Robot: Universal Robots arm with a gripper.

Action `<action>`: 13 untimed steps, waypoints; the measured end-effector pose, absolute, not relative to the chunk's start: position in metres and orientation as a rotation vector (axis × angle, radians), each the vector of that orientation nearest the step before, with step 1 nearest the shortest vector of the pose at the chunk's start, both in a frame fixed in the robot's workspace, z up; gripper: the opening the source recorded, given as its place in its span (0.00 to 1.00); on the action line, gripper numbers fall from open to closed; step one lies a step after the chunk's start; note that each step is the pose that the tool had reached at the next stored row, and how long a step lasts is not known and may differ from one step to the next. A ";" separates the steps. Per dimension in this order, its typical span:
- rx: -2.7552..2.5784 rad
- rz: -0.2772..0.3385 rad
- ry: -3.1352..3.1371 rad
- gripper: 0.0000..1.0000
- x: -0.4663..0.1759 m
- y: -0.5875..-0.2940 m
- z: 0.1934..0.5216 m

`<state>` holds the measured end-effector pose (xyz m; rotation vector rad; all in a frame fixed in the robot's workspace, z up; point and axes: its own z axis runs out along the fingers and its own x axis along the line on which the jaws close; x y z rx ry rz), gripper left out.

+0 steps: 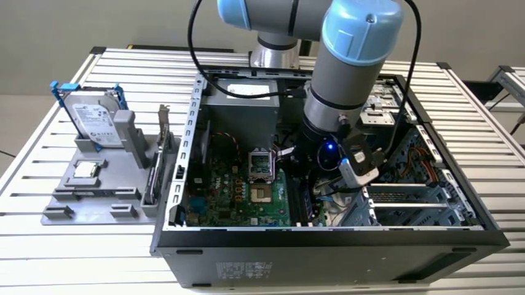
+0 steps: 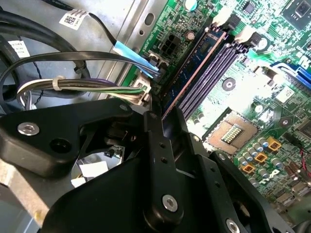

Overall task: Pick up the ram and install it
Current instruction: 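Insert the ram into the slot, then press down the ram until it locks into place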

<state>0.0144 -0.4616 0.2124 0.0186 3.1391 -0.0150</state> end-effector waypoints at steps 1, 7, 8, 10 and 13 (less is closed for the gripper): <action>0.019 -0.015 3.139 1.00 0.014 -0.462 0.214; 0.020 -0.015 3.139 1.00 0.014 -0.462 0.226; 0.020 -0.015 3.139 1.00 0.014 -0.462 0.233; 0.021 -0.015 3.139 1.00 0.014 -0.462 0.236; 0.023 -0.015 3.139 1.00 0.014 -0.462 0.244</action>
